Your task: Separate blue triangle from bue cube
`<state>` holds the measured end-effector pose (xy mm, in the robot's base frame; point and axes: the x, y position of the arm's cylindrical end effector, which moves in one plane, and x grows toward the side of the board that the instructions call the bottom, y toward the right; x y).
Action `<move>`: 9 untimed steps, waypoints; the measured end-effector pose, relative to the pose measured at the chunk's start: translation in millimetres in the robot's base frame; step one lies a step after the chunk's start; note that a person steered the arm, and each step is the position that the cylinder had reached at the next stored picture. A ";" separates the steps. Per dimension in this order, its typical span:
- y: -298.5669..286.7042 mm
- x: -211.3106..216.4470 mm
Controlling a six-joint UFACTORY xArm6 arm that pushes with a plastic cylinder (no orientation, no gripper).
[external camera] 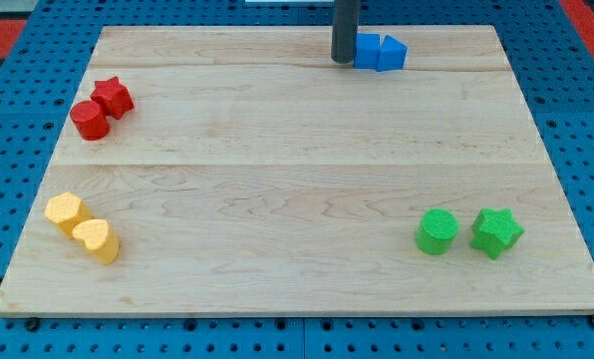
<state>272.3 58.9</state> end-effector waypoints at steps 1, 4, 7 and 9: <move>-4.2 30.4; 77.2 6.4; 129.4 -53.8; 18.5 19.3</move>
<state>291.6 77.4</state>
